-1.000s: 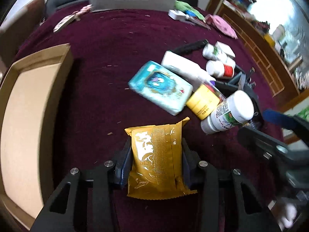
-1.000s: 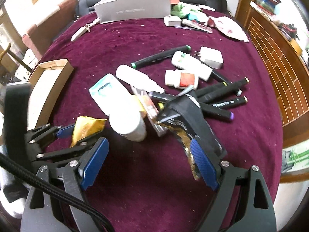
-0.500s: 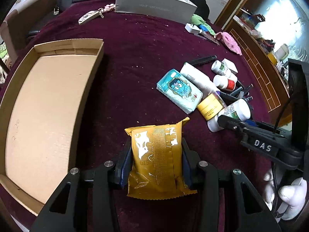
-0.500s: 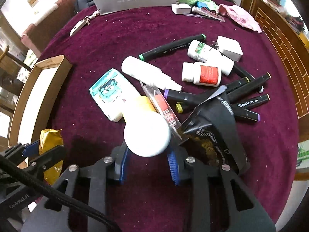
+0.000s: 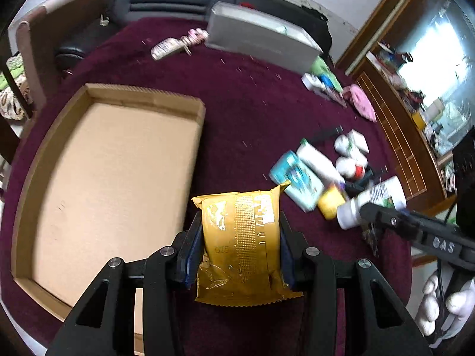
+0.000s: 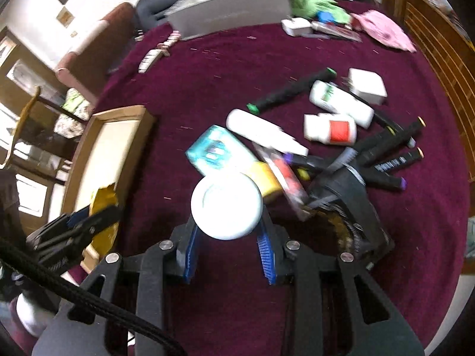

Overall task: Organize objects
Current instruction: 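Carry the yellow pouch toward the cardboard tray while the right gripper grasps a white bottle, then lower the yellow pouch into the tray and open the left gripper while the right gripper places the white bottle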

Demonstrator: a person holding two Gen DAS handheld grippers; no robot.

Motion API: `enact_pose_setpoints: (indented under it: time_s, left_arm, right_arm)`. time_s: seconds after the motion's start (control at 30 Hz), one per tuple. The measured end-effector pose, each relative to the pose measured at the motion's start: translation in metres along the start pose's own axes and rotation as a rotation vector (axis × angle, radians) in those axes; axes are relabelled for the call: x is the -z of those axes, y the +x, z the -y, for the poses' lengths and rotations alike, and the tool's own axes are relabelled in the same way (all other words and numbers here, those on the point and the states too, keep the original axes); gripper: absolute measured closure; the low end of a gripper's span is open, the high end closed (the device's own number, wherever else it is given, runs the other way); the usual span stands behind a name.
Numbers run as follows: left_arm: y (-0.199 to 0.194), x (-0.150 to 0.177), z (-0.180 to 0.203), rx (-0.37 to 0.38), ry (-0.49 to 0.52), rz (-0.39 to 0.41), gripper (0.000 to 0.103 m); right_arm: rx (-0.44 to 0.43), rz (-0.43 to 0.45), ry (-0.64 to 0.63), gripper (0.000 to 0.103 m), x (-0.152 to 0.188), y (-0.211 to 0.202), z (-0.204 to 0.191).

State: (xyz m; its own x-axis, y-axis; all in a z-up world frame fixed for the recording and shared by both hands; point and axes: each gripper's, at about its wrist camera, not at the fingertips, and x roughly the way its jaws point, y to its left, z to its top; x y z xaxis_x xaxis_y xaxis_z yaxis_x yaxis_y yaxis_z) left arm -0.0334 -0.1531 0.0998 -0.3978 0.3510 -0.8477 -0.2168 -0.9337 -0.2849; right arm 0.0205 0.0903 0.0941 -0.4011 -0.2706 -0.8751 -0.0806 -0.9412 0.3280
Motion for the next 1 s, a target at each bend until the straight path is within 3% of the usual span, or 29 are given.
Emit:
enact_pose_setpoints:
  time_s: [0.17,0.33,0.57,0.73,1.0]
  left_arm:
    - [-0.009,-0.027,-0.039,-0.052,-0.014,0.03,0.064]
    - [0.01,-0.052,-0.085,-0.068,-0.04,0.011,0.064]
    - [0.048,-0.074,-0.122,-0.083,-0.017,-0.04,0.064]
    - [0.068,-0.088,-0.134,-0.046,0.003,-0.066,0.064]
    - [0.095,-0.099,-0.142,-0.009,-0.029,-0.118,0.064]
  right_arm:
    - [-0.115,-0.044,-0.075,0.071,-0.022,0.011,-0.058]
    - [-0.23,-0.144,-0.085,0.07,-0.045,0.053,-0.108]
    - [-0.207,-0.254,-0.08,0.07,-0.07,0.121,-0.153]
    - [-0.142,-0.297,-0.036,0.07,-0.086,0.156,-0.153]
    - [-0.088,-0.301,0.015,0.07,-0.099,0.175,-0.147]
